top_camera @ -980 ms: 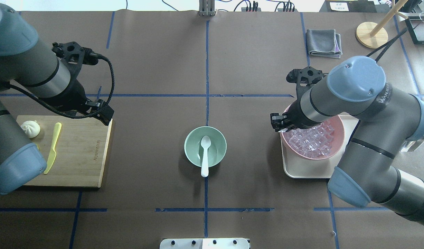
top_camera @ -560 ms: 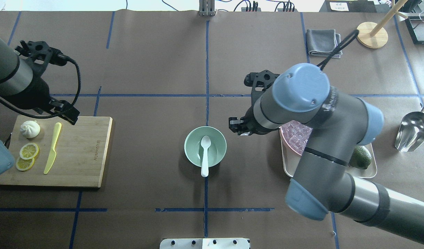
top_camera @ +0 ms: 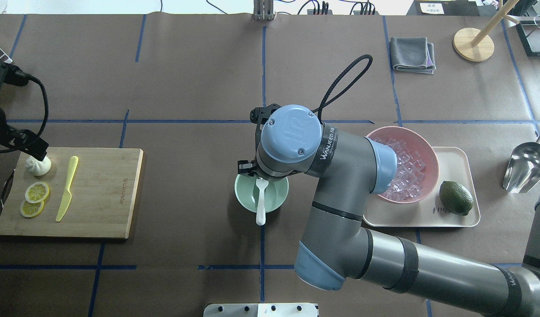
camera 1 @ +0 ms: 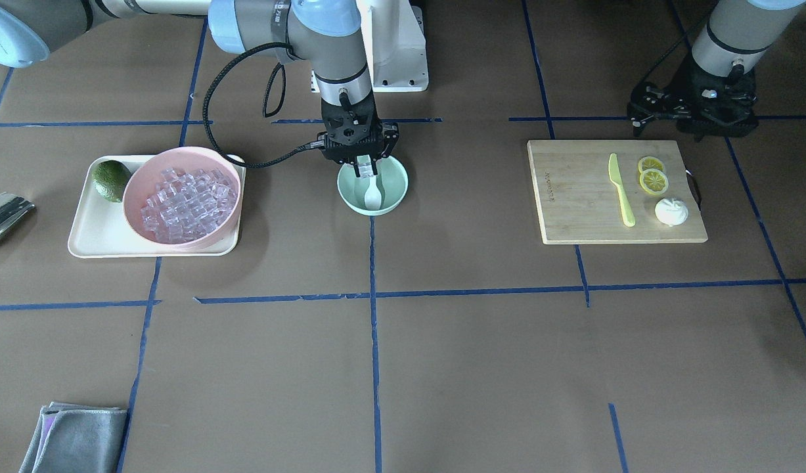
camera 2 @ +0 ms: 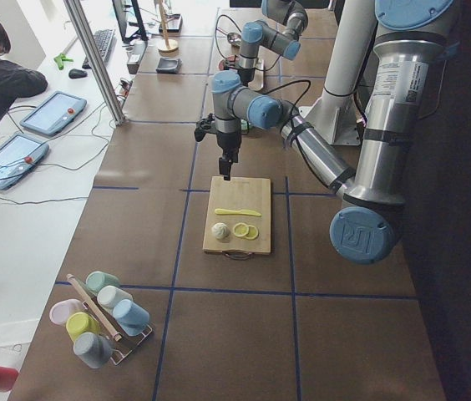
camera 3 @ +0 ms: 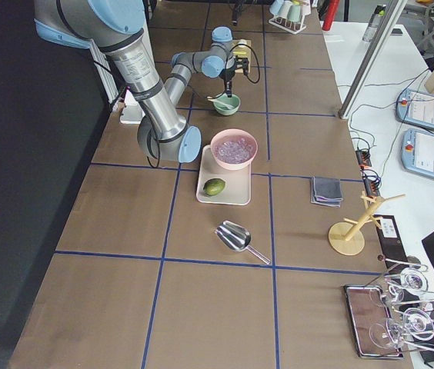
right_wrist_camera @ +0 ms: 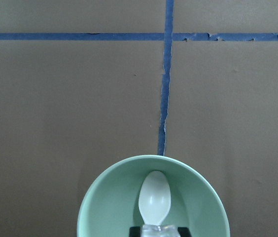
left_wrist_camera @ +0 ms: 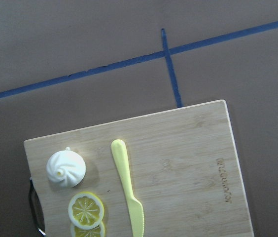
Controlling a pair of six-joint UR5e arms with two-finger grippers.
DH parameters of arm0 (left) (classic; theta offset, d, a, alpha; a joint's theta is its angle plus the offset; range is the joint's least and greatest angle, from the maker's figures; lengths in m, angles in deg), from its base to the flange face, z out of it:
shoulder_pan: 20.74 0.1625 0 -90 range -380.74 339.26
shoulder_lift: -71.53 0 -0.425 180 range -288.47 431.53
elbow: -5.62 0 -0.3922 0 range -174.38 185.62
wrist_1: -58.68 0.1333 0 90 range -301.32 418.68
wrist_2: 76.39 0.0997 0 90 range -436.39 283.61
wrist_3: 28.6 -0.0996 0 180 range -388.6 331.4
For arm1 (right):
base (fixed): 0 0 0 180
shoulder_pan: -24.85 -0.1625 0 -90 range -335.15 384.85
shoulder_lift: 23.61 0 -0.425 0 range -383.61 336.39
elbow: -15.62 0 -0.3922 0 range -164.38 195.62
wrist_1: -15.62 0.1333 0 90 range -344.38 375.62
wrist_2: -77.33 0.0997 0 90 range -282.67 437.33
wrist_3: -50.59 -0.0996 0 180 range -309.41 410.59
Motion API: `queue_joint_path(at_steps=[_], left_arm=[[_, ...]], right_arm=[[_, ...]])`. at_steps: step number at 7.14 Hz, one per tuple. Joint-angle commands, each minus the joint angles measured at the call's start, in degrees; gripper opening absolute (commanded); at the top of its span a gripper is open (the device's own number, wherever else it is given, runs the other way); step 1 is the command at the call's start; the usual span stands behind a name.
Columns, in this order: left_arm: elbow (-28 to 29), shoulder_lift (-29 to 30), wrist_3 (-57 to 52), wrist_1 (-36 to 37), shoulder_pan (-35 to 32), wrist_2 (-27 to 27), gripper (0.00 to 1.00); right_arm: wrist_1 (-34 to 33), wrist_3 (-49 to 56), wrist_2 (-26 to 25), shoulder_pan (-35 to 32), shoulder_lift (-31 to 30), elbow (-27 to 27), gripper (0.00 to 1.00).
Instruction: Put spoon and ice into bowl
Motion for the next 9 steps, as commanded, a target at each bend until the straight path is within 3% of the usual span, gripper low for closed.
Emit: queue_joint_path(at_steps=[1,3,5,7,8,9], left_arm=[[-0.2,-2.9,-7.0,-0.3,-2.3,0.0,1.00],[-0.1,-4.1,-9.9,-0.3,-3.3,-0.1,1.00],[0.7,-4.9,-15.0,-0.3,-7.0,-0.6,1.00],[6.3,-6.6,-24.0,-0.3,-15.9,-3.0,1.00],[11.8,-6.4,-24.3,-0.5,-21.6,-10.5,1.00],[18.2,-5.8,-26.2,-2.2,-25.9,-14.3,1.00]], right_arm=[[0.2,0.0,-0.5,0.1,0.2,0.2,1.00],[0.3,0.0,-0.6,-0.2,0.2,0.4,1.00],[-0.9,1.0,0.4,-3.9,-1.3,4.3,1.00],[-5.7,10.4,7.7,-12.1,-9.0,11.6,1.00],[-6.1,19.7,12.0,-18.2,-14.1,14.4,1.00],[-6.1,28.4,17.8,-25.6,-18.7,14.6,1.00]])
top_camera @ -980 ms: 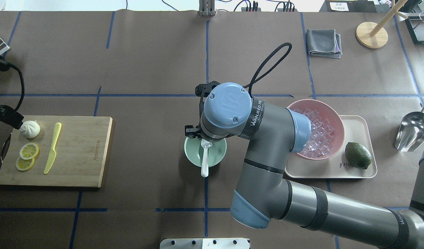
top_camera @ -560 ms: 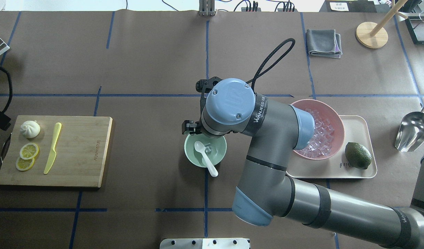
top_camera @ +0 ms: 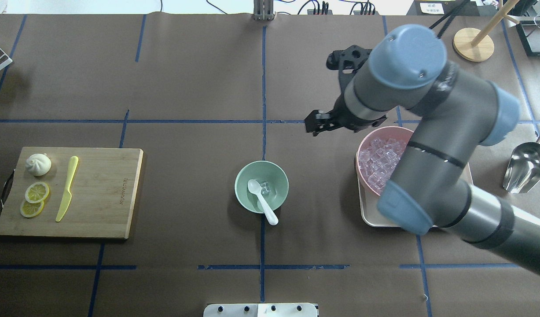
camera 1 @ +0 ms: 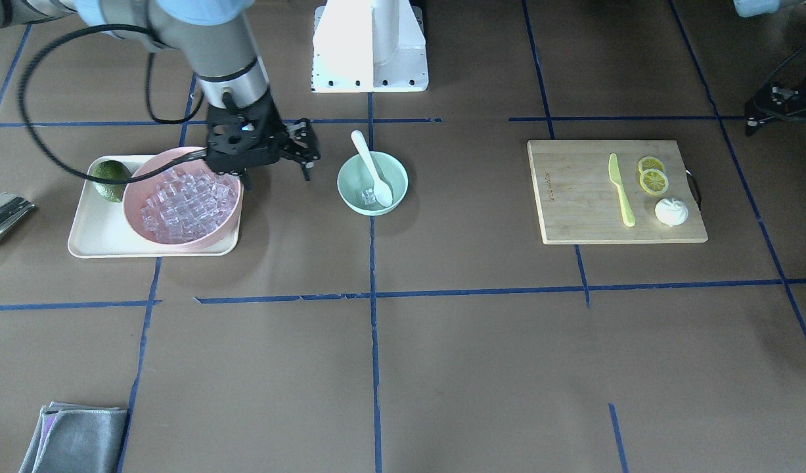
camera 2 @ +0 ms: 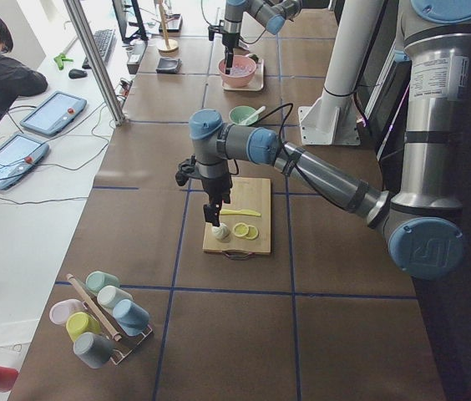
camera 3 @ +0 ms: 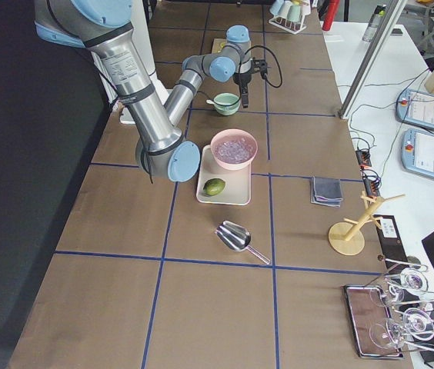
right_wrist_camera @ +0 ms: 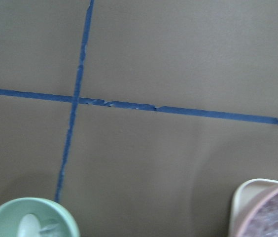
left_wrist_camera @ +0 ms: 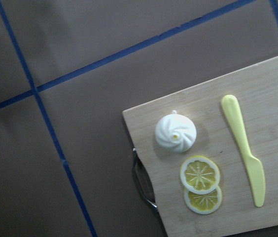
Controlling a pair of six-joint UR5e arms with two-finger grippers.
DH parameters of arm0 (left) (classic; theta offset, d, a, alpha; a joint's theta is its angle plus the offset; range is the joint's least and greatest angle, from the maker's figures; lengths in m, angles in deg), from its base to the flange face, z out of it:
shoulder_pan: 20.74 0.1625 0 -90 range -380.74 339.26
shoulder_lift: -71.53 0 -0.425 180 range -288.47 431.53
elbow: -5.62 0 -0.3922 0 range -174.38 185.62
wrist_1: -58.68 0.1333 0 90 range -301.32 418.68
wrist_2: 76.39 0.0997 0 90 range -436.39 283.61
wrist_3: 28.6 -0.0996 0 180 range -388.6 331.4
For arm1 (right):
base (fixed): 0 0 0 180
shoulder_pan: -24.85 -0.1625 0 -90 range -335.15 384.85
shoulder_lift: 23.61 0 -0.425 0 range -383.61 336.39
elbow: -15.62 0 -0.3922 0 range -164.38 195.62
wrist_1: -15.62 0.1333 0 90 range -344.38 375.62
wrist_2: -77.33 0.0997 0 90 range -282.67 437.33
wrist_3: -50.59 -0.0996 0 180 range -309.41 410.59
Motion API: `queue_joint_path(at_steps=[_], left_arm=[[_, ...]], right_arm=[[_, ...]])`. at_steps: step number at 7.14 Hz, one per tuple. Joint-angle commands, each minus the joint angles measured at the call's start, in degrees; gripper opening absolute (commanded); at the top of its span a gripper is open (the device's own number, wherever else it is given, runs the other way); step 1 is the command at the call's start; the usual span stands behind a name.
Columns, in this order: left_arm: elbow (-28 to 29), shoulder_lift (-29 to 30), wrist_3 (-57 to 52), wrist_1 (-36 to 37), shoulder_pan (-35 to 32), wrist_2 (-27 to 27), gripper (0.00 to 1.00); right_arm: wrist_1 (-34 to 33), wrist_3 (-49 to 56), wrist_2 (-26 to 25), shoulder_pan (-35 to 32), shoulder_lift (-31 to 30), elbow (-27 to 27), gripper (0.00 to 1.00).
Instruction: Put spoon and ice into bowl
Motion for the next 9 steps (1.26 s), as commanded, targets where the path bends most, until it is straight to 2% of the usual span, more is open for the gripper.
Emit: queue_joint_path(at_steps=[1,2,4,7,9], left_arm=[[12.4,0.5,-5.8,-4.7,-8.5,-6.5,1.00],[15.4,0.6,-6.1,-6.6,-9.1,-6.6,1.00],[15.8,-0.4,-6.5,-6.9,-9.6,-6.6,1.00],[16.6,-3.3,-9.1,-11.5,-10.6,-6.5,1.00],[16.3,-3.3,-8.8,-11.6,-10.7,-6.5,1.00]], right_arm=[[-0.5,19.6,11.3,-15.5,-10.0,1.2,1.00],[-0.5,28.1,13.7,-21.7,-13.8,-0.7,1.00],[0.0,42.7,18.3,-30.6,-20.2,-6.1,1.00],[0.4,61.4,21.7,-40.4,-23.4,-16.6,1.00],[0.4,65.6,22.2,-46.4,-24.9,-21.6,1.00]])
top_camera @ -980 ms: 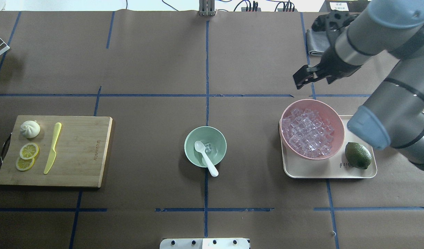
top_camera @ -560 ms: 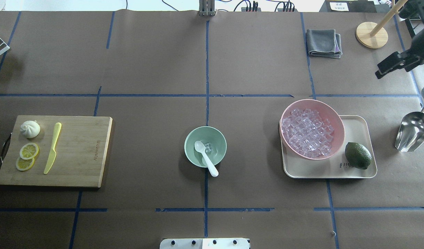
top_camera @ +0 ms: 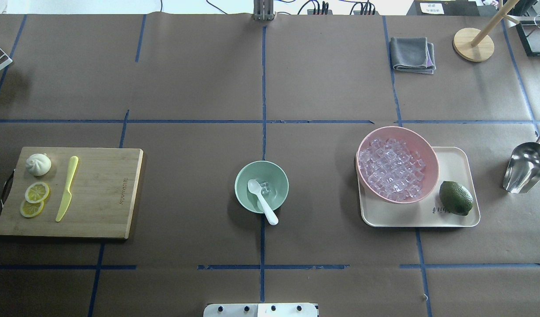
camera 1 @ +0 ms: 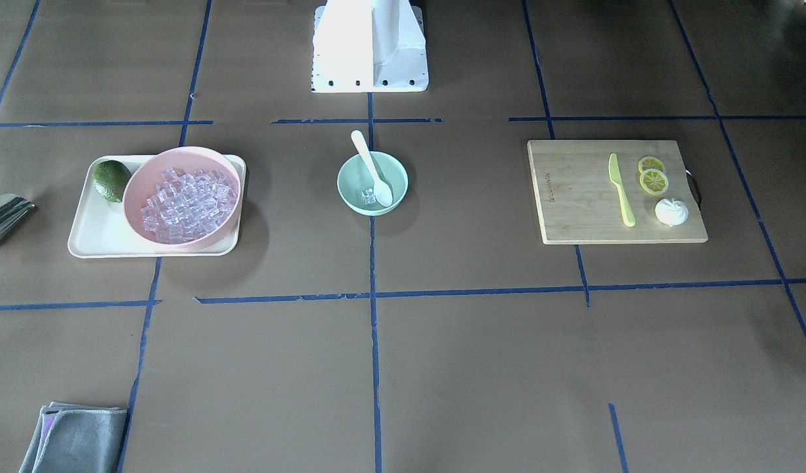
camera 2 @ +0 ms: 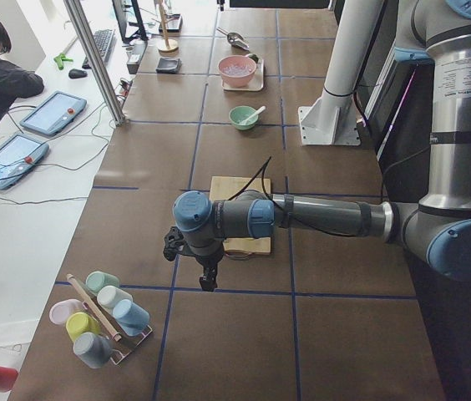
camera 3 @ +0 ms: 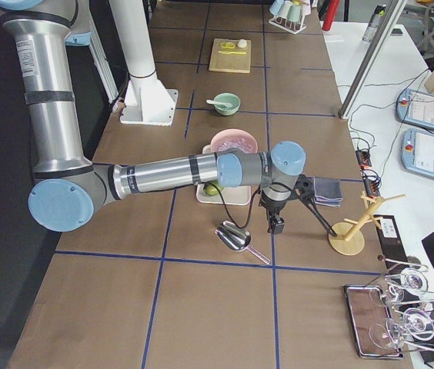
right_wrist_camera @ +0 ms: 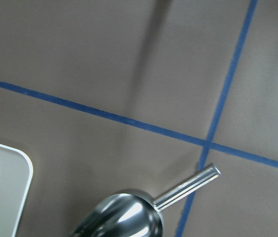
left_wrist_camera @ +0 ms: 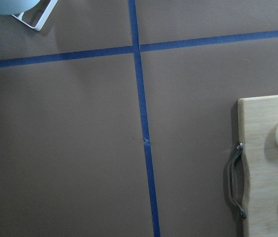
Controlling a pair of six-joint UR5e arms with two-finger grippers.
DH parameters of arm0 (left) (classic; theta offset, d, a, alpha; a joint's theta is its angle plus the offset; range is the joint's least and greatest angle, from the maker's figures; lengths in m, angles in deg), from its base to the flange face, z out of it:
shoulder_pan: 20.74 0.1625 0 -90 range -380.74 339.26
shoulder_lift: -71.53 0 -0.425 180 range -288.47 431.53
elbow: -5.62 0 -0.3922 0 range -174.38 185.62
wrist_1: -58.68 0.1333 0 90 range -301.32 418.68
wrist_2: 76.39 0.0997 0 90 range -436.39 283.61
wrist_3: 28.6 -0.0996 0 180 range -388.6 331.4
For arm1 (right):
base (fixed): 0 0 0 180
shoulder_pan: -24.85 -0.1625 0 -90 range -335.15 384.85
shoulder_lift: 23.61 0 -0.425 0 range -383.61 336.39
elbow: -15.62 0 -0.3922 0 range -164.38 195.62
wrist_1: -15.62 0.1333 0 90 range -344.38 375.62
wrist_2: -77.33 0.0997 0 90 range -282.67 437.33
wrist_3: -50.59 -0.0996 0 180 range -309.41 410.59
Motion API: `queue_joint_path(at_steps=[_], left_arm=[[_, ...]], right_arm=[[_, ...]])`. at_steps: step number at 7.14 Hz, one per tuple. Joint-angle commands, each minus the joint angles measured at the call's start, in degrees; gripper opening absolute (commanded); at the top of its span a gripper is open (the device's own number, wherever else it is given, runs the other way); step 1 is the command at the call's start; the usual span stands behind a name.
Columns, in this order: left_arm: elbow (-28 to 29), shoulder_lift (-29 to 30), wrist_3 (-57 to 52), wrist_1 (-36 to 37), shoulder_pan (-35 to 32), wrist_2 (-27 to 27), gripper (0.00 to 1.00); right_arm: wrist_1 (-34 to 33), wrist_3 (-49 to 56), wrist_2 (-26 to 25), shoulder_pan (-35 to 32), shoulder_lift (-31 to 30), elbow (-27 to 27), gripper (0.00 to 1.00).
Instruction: Put spoon and ice into bowl
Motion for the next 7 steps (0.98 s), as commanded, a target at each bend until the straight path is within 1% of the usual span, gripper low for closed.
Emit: queue_joint_path(at_steps=[1,2,4,5,6,7], left_arm=[[-0.7,-0.2,0.2,-0.3,-0.3,0.0,1.00],[-0.8,-0.2,0.1,-0.3,-0.6,-0.1,1.00],[0.0,0.1,0.4,-0.3,-0.6,0.0,1.00],[-0.1,-0.1,0.2,-0.3,-0.7,0.0,1.00],[-0.1,-0.2,0.3,-0.3,-0.9,0.0,1.00],[0.0,-0.2,0.3,-0.3,-0.9,-0.1,1.00]], right_arm=[[0.1,2.6,0.6,-5.0,-1.6,-3.9,1.00],[0.1,2.6,0.5,-5.0,-1.6,-3.8,1.00],[2.3,2.0,-0.1,-5.0,-2.0,-4.1,1.00],[2.3,0.6,-0.1,-5.8,-2.2,-5.0,1.00],[5.2,0.4,0.3,-7.4,-4.4,-5.4,1.00],[9.6,-0.2,0.4,-7.9,-6.1,-5.5,1.00]])
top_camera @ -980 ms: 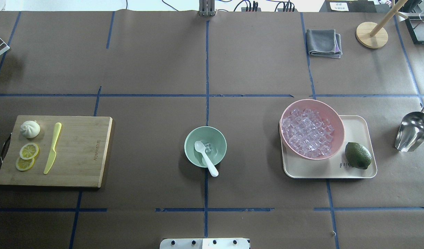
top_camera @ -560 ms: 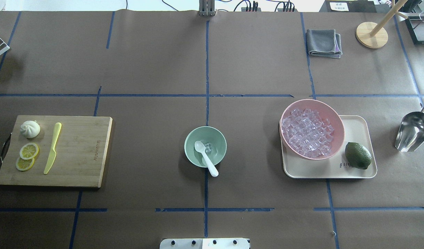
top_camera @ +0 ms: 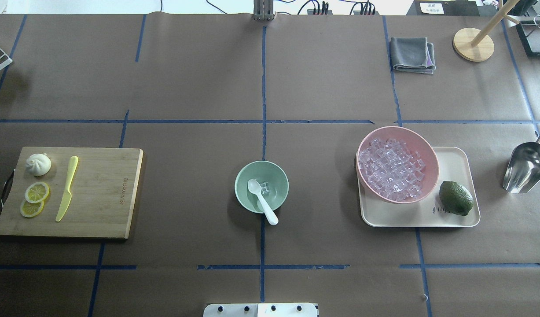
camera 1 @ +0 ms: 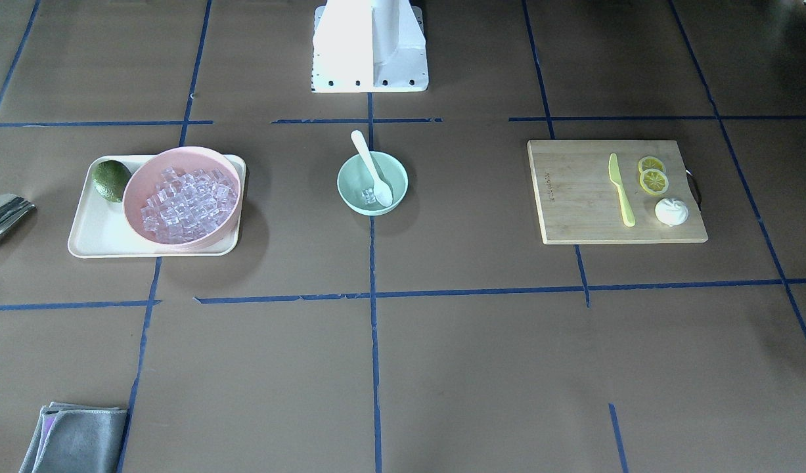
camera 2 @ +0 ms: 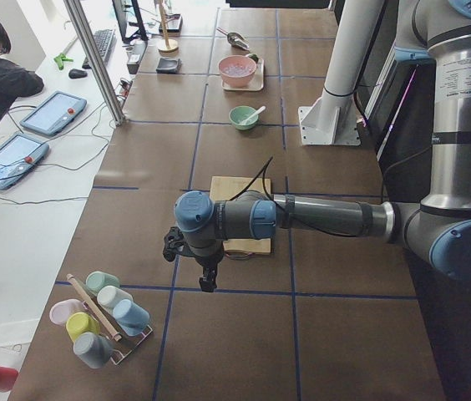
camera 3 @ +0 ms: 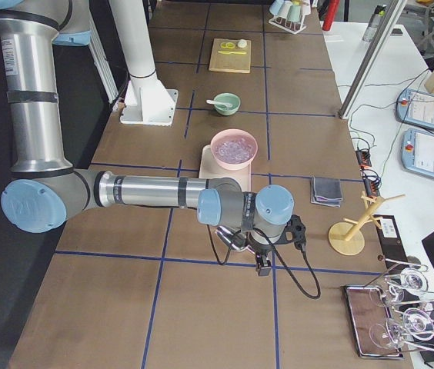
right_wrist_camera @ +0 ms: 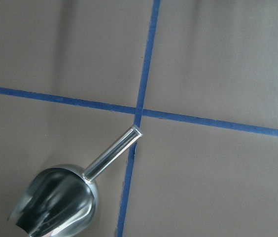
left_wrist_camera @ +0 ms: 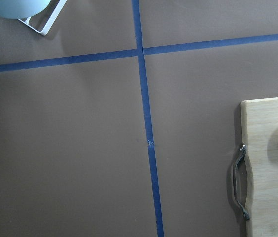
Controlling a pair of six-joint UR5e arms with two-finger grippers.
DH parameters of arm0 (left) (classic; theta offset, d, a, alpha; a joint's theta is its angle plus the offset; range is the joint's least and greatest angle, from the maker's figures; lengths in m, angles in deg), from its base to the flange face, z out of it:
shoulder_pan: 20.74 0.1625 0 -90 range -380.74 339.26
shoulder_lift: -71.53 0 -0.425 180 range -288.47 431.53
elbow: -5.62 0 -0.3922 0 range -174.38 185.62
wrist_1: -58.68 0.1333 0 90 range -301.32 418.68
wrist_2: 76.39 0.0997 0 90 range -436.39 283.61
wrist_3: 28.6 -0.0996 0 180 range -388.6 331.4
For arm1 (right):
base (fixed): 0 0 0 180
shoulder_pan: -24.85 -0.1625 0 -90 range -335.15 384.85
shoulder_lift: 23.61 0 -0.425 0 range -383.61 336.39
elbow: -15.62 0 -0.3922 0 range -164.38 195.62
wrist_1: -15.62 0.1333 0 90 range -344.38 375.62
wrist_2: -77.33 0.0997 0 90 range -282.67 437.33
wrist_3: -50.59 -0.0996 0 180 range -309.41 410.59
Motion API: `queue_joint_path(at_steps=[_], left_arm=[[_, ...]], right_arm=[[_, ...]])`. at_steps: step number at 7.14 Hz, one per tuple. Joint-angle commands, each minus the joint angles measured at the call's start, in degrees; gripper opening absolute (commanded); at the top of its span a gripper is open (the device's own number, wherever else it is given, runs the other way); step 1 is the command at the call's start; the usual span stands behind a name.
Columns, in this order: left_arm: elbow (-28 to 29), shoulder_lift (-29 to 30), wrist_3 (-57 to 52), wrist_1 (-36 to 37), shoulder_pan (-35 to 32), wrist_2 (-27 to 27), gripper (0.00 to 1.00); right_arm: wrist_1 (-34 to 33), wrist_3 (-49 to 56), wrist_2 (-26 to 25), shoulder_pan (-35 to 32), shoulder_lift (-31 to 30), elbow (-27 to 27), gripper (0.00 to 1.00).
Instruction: Put spoon and ice into bowl
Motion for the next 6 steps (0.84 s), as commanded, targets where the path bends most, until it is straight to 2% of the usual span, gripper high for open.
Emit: queue_joint_path(at_steps=[1,6], left_arm=[[0.3,-0.1,0.0,0.0,-0.1,-0.1,1.00],[1.0,-0.1,-0.1,0.3,0.0,-0.1,1.00]], right_arm=[[4.5,-3.4,0.3,-1.2,-2.1,0.0,1.00],[4.3,-4.8,3.5,-2.2,-1.9,0.3,1.00]])
